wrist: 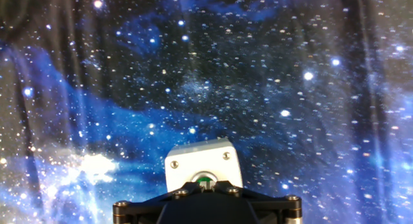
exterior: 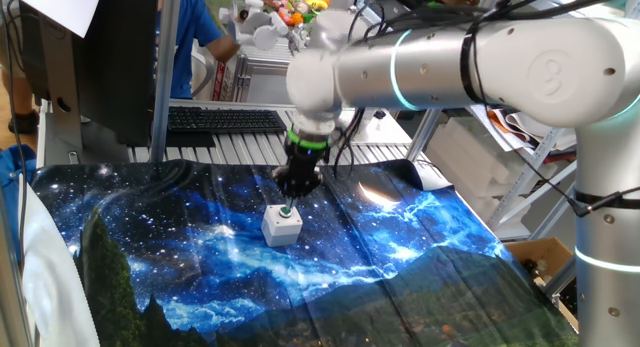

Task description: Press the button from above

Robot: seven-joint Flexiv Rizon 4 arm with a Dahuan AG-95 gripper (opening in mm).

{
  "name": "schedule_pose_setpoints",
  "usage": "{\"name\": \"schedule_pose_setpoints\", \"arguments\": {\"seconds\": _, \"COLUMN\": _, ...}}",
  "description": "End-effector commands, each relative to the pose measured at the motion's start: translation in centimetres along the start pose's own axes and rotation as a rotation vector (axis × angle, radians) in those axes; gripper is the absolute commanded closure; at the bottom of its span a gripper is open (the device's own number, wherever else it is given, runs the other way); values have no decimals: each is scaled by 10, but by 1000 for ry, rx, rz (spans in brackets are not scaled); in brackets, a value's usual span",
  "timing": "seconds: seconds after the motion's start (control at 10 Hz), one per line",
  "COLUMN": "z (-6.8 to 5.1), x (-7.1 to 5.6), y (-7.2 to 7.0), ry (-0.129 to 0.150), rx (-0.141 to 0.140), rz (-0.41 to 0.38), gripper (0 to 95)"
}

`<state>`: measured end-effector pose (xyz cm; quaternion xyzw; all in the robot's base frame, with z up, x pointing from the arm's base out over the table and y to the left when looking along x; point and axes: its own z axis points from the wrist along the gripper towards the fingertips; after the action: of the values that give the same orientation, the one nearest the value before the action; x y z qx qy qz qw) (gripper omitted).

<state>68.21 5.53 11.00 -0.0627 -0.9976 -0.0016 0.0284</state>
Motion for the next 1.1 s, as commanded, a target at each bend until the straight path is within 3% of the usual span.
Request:
{"name": "schedule_pose_setpoints", "arguments": {"seconds": 0.1, "z": -13, "x": -8, "y": -1, "ry": 29, "rx": -8, "rz": -13, "gripper": 950}}
{"name": "schedule_pose_setpoints", "arguments": {"seconds": 1.1, "z": -14, "x": -9, "y": -1, "ry": 21, "rx": -5, "rz": -34, "gripper": 950}}
